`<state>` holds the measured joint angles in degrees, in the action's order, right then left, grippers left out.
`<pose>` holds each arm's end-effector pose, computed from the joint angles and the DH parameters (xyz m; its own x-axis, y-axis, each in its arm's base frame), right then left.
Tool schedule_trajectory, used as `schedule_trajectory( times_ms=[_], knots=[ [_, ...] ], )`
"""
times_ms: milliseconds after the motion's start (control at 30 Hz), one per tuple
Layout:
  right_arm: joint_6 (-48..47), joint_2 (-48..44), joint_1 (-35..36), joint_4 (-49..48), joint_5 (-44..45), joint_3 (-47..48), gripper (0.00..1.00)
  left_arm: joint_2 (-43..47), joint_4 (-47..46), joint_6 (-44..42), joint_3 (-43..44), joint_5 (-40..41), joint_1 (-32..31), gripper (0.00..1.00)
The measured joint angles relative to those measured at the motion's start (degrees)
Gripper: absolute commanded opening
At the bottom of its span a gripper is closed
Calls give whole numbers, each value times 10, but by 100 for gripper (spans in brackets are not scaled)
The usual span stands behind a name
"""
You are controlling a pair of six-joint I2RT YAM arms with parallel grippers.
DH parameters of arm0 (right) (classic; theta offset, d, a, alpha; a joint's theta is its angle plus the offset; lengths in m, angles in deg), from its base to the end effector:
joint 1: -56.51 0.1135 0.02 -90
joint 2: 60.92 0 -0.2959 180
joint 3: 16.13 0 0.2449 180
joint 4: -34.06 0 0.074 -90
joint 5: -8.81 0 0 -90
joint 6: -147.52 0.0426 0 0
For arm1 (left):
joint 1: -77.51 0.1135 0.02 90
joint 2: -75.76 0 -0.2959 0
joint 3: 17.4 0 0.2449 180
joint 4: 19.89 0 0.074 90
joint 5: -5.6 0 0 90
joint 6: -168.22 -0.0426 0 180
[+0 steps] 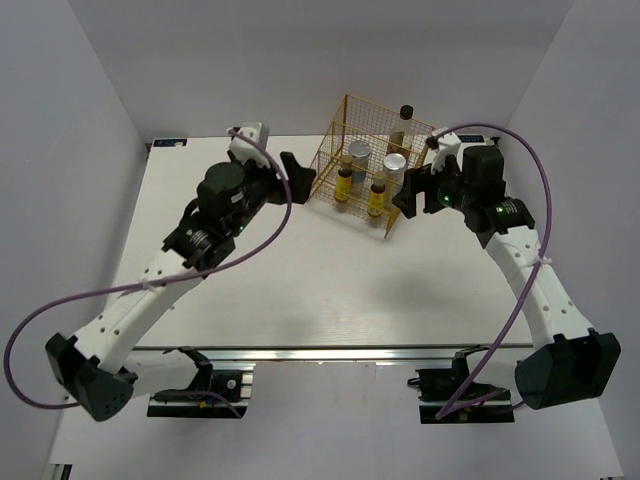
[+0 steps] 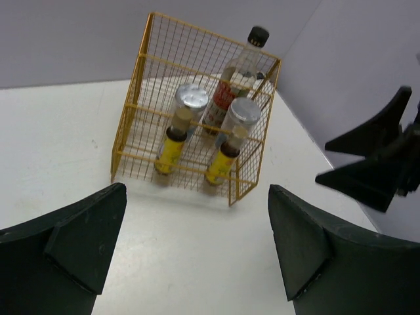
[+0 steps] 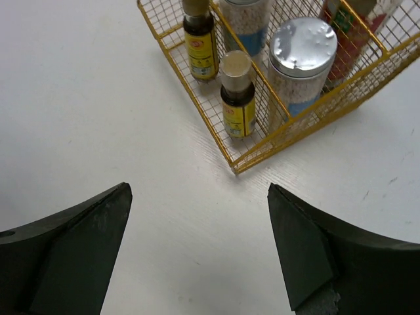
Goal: Organize the condiment bottles
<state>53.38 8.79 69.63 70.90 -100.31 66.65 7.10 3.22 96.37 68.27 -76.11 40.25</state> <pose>0.2505 0.0727 0.4004 -0.3550 -0.1528 -0.9223 -0.5334 0.8433 0.0656 0.2122 -0.1537 0.4484 -0.2314 -0.2112 -0.9496 0.4345 0.8509 -0.2952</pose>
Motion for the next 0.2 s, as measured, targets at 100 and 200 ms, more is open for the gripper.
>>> schedule_trajectory(
  times_ms=[100, 200],
  knots=[
    [15, 23, 0, 41, 23, 35, 89, 48, 5, 15, -52, 1, 0, 98],
    [24, 31, 0, 63, 42, 55, 90, 85, 22, 31, -104, 6, 0, 98]
  ],
)
